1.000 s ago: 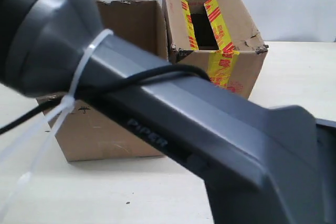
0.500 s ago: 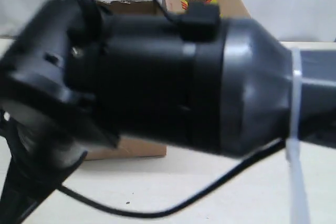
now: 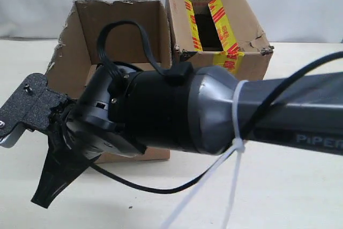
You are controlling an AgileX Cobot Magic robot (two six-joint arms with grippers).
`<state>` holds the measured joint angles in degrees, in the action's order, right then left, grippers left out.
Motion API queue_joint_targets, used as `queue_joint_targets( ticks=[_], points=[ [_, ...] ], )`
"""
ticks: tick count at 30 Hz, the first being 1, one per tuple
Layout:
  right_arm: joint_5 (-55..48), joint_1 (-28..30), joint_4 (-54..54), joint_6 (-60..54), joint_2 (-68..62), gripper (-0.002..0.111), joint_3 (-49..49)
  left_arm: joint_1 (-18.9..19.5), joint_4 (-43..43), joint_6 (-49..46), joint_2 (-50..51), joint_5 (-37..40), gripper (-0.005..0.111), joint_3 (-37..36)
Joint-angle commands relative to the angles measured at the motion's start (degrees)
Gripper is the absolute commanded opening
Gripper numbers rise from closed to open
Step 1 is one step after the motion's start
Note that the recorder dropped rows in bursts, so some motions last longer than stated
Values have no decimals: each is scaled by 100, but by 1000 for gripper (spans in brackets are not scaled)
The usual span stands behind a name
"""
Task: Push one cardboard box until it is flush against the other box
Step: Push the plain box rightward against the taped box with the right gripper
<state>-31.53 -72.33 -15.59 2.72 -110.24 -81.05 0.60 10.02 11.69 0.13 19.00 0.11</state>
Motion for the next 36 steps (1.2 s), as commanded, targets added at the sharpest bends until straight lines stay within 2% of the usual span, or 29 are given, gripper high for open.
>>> queue_joint_targets(
  ticks=[1, 11, 36],
  points=[
    [458, 149, -213, 18, -188, 0, 6, 17, 6, 18, -13, -48, 0, -11],
    [718, 691, -327, 118, -203, 0, 6, 17, 6, 18, -13, -48, 0, -11],
    [1393, 1538, -652, 52, -586, 0, -237, 17, 6, 18, -13, -48, 0, -11]
  ],
)
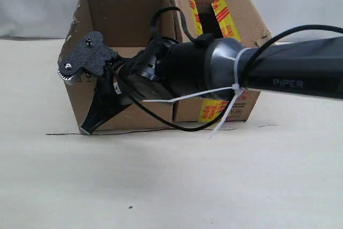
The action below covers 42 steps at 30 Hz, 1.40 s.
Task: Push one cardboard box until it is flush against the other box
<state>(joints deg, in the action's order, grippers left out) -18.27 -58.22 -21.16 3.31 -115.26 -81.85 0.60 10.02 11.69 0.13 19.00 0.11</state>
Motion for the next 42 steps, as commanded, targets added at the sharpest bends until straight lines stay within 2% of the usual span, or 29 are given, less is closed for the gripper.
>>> queue_joint_targets(
  ticks=[1, 10, 17, 20, 28, 34, 36, 39, 42],
  points=[
    [67, 138, -94, -7, -122, 0, -211, 17, 6, 18, -13, -48, 0, -11],
    [-289, 138, 450, -7, 227, 0, -264, 17, 5, 18, -13, -50, 0, -11],
    [-1555, 138, 572, -7, 1584, 0, -192, 17, 5, 18, -13, -50, 0, -11],
    [-1774, 138, 556, 90, 2272, 0, 123, 17, 5, 18, -13, -50, 0, -11],
    [-1479, 138, -620, 1822, 4542, 0, 2149, 17, 5, 18, -13, -50, 0, -11],
    [-1401, 138, -1755, 3791, 6412, 0, 3821, 17, 5, 18, -13, -50, 0, -11],
    [-1208, 138, -2479, 4876, 7326, 0, 4667, 17, 5, 18, -13, -50, 0, -11],
    [-1090, 138, -2808, 5345, 8149, 0, 5391, 17, 5, 18, -13, -50, 0, -11],
    [-678, 138, -2503, 5279, 9185, 0, 6141, 17, 5, 18, -13, -50, 0, -11]
  ],
)
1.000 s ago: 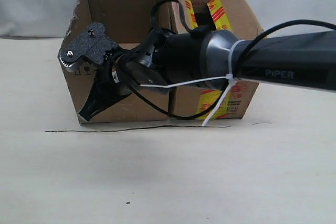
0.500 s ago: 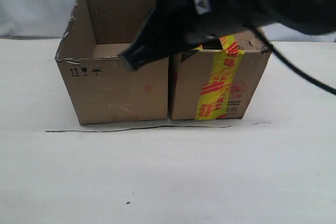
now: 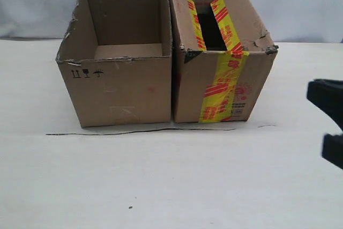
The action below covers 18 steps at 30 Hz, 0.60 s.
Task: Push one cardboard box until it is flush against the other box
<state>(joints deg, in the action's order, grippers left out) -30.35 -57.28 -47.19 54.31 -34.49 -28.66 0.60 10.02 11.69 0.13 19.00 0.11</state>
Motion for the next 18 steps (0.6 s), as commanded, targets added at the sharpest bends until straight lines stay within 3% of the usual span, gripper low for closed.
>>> queue_joint_targets(
  ticks=[1, 4, 7, 9, 11, 18],
  points=[
    [768, 45, 308, 27, 1347, 0, 998, 17, 5, 18, -13, -50, 0, -11],
    [1977, 54, 2896, -2704, 2211, 0, 1763, 17, 5, 18, -13, -50, 0, -11],
    [2796, 54, 4375, -4188, 2683, 0, 2503, 17, 5, 18, -13, -50, 0, -11],
    [3291, 54, 4817, -4845, 2902, 0, 2866, 17, 5, 18, -13, -50, 0, -11],
    [2892, 54, 5101, -5217, 2984, 0, 2866, 17, 5, 18, -13, -50, 0, -11],
    [2865, 54, 5101, -5217, 3037, 0, 2866, 17, 5, 18, -13, -50, 0, -11]
  ],
)
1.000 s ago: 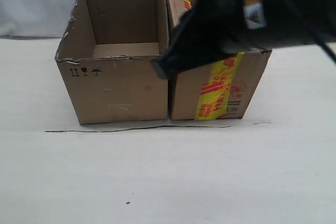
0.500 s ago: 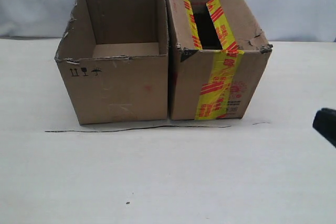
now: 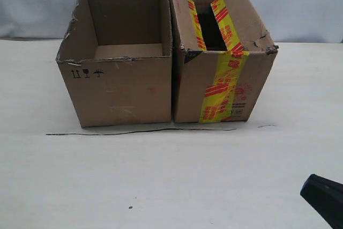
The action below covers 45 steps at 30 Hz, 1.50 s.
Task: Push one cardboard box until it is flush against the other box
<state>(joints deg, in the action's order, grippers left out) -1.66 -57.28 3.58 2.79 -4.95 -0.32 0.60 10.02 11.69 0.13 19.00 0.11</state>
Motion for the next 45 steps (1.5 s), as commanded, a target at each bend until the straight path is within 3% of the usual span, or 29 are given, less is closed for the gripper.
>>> queue_joint_targets(
  ticks=[1, 3, 11, 18, 28, 45],
  points=[
    [-18, 119, 23, -65, 132, 0, 32, 17, 5, 18, -13, -50, 0, -11],
    [9, 485, 23, -65, 206, 0, 32, 17, 5, 18, -13, -50, 0, -11],
    [166, 3409, 23, -65, 495, 0, 32, 17, 5, 18, -13, -50, 0, -11],
    [-44, 4533, 23, -65, 495, 0, 32, 17, 5, 18, -13, -50, 0, -11],
    [-498, 5229, -7, -65, 495, 0, 32, 17, 5, 18, -13, -50, 0, -11],
    [-806, 5244, -324, -65, 495, 0, 32, 17, 5, 18, -13, -38, 0, -11]
  ],
)
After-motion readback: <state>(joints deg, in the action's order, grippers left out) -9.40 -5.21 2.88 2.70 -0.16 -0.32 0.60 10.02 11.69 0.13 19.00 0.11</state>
